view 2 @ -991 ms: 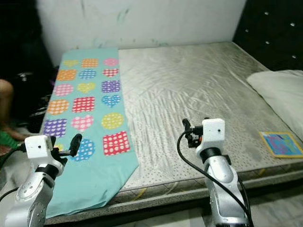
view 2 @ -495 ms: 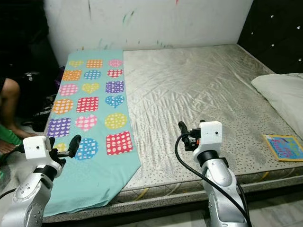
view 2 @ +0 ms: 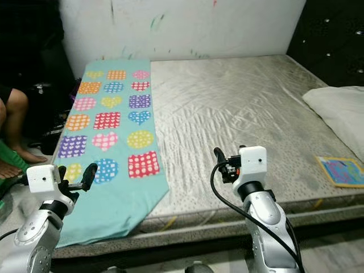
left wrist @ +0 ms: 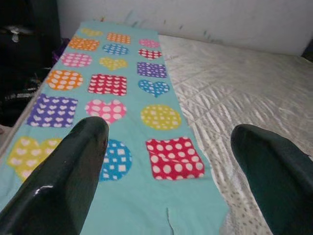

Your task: Clean up the room

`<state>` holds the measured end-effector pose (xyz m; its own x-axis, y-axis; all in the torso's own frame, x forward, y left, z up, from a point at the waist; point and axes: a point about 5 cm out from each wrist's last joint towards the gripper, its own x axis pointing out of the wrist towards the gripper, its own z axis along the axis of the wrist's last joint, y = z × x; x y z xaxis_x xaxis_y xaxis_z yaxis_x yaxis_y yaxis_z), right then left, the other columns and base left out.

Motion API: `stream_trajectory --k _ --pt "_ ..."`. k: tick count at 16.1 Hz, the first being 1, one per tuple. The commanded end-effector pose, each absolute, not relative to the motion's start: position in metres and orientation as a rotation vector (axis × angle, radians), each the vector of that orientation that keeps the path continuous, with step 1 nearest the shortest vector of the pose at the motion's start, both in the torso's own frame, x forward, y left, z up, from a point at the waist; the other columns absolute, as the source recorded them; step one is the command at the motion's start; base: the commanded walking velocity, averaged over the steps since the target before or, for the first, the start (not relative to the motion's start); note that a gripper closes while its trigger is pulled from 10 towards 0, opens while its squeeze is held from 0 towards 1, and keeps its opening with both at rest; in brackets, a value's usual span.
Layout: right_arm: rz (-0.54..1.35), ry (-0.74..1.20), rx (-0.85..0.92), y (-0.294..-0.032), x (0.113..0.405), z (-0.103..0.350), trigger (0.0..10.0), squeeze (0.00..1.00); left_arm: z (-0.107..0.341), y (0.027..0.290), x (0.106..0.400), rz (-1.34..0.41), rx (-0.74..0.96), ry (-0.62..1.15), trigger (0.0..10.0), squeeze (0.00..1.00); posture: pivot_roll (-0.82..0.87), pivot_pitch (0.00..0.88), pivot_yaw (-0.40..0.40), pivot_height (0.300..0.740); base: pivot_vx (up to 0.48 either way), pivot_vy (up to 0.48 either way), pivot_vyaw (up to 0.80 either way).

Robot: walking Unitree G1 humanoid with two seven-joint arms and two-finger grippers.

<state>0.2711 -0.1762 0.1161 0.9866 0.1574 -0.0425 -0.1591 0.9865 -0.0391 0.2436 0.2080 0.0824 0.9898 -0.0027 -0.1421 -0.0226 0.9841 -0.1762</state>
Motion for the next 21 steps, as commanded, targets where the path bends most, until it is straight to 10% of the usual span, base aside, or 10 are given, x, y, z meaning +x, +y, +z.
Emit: stream_trajectory --k 1,21 --pt "0.171 0.021 -0.051 -0.1757 0.273 0.1224 10.0 0.0 0.0858 0.2092 0.2431 0.02 -0.188 0.129 10.0 0.0 -0.18 0.0 0.007 0.67 0.0 0.0 0.0" --pt "0.191 0.02 -0.08 -0.1752 0.2777 0.1212 10.0 0.0 0.0867 0.2085 0.2429 0.016 -0.211 0.117 10.0 0.0 -0.18 0.0 0.001 0.67 0.23 0.0 0.0"
